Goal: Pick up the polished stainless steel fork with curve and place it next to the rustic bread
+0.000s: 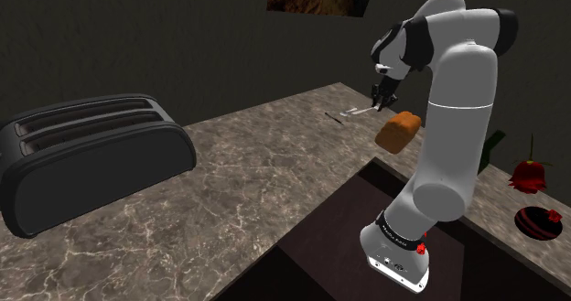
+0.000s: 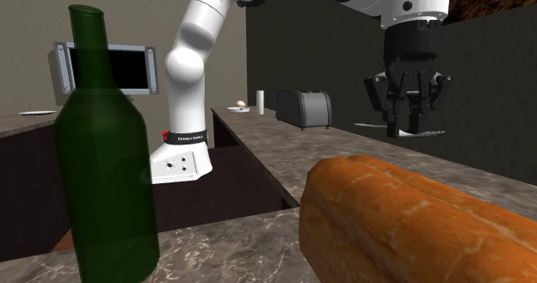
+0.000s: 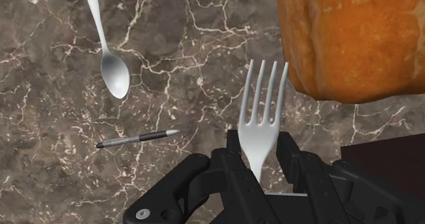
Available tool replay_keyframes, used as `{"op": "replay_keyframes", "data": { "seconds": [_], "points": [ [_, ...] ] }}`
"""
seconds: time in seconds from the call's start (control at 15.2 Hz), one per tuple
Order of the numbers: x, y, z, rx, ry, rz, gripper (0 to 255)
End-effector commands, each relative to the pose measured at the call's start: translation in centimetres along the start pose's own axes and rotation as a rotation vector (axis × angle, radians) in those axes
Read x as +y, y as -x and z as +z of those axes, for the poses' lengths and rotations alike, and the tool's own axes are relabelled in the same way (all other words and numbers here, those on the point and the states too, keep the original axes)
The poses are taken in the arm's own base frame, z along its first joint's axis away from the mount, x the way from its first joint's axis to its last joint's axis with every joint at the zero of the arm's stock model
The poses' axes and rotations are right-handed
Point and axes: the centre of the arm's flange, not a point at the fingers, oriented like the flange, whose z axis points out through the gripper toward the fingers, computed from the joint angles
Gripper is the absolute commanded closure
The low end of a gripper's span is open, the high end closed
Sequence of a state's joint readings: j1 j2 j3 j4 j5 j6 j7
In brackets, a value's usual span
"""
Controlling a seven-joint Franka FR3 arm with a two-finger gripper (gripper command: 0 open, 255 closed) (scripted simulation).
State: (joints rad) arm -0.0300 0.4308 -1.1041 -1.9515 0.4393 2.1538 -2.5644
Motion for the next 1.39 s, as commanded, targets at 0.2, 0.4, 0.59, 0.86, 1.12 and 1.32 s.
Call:
{"op": "replay_keyframes", "data": {
  "seconds": [0.2, 0.4, 0.59, 0.86, 1.12, 1.32],
  "points": [
    [-0.1, -0.1, 2.6, 0.000, 0.000, 0.000, 255],
    [-0.2, -0.1, 4.2, 0.000, 0.000, 0.000, 255],
    [-0.2, -0.2, 5.8, 0.000, 0.000, 0.000, 255],
    [-0.2, -0.3, 7.9, 0.000, 0.000, 0.000, 255],
    [-0.3, -0.4, 10.0, 0.000, 0.000, 0.000, 255],
    [-0.3, -0.4, 11.6, 0.000, 0.000, 0.000, 255]
  ]
}}
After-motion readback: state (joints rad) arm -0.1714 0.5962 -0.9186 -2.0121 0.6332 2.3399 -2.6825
